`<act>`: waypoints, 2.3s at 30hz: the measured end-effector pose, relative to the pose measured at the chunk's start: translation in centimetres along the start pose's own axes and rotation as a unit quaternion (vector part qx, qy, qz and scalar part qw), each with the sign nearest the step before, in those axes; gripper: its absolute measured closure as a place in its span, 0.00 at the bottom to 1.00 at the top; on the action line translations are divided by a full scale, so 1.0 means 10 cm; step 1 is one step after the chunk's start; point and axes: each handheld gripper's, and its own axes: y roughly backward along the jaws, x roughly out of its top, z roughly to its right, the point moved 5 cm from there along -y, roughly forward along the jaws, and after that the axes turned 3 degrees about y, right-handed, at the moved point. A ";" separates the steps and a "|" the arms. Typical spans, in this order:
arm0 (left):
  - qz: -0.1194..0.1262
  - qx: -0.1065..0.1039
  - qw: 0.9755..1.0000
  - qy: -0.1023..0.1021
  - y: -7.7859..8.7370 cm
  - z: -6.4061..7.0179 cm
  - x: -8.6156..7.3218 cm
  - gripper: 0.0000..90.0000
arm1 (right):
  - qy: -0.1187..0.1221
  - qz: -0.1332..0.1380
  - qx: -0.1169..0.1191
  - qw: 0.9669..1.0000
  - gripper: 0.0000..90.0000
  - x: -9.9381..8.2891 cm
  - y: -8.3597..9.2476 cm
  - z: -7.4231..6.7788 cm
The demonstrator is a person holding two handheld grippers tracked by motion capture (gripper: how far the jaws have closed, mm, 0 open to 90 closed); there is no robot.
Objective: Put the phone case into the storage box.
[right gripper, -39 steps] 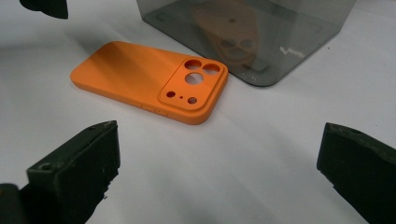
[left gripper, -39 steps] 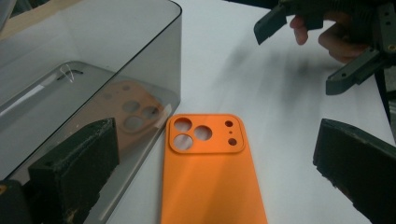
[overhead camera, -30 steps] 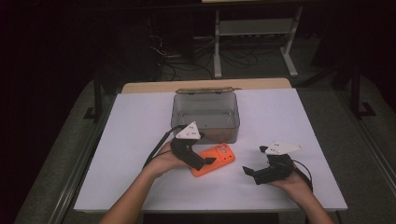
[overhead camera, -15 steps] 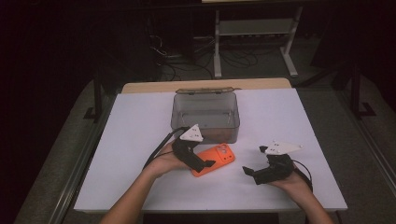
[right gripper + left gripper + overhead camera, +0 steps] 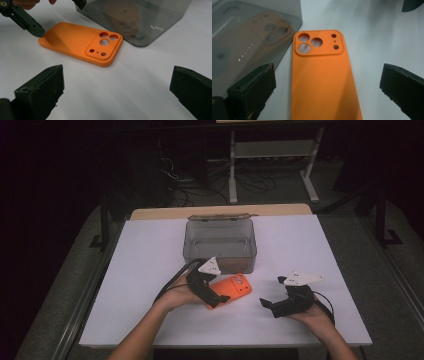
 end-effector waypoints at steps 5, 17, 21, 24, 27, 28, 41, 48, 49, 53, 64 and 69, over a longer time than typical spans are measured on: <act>-0.012 0.002 1.000 -0.001 -0.03 0.01 -0.02 0.00 | 0.000 -0.001 0.000 1.000 0.00 0.00 0.00 0.00; -0.040 0.005 0.999 -0.005 -0.11 0.01 -0.09 0.00 | -0.001 0.000 0.001 1.000 0.00 0.00 0.00 0.00; -0.044 0.007 0.999 -0.001 -0.13 -0.01 -0.11 0.00 | -0.001 0.000 0.001 1.000 0.00 0.00 0.00 0.00; -0.050 0.009 0.999 -0.002 -0.14 -0.02 -0.13 0.00 | -0.001 0.000 0.000 1.000 0.00 0.00 0.00 0.00; -0.054 0.011 0.998 -0.002 -0.14 -0.02 -0.15 0.00 | -0.001 0.000 0.000 1.000 0.00 0.00 0.00 0.00; -0.056 0.012 0.998 -0.001 -0.15 -0.02 -0.15 0.00 | -0.001 0.000 0.000 1.000 0.00 0.00 0.00 0.00; -0.070 0.015 0.997 0.000 -0.16 -0.01 -0.23 0.00 | -0.001 0.001 -0.001 1.000 0.00 0.00 0.01 0.01; -0.073 0.014 0.997 0.002 -0.15 0.00 -0.25 0.00 | -0.001 0.001 -0.001 1.000 0.00 0.00 0.01 0.01; -0.074 0.014 0.997 0.000 -0.16 0.00 -0.25 0.00 | -0.001 0.001 -0.001 1.000 0.00 0.00 0.01 0.01; -0.074 0.013 0.997 -0.002 -0.16 0.01 -0.26 0.00 | 0.000 0.001 0.000 1.000 0.00 0.00 0.00 0.01; -0.074 0.019 0.997 -0.007 -0.17 0.01 -0.25 0.00 | 0.001 0.002 -0.001 1.000 0.00 0.00 0.01 0.01; -0.073 0.019 0.997 -0.013 -0.17 0.02 -0.25 0.11 | 0.000 0.002 -0.001 1.000 0.00 0.00 0.01 0.01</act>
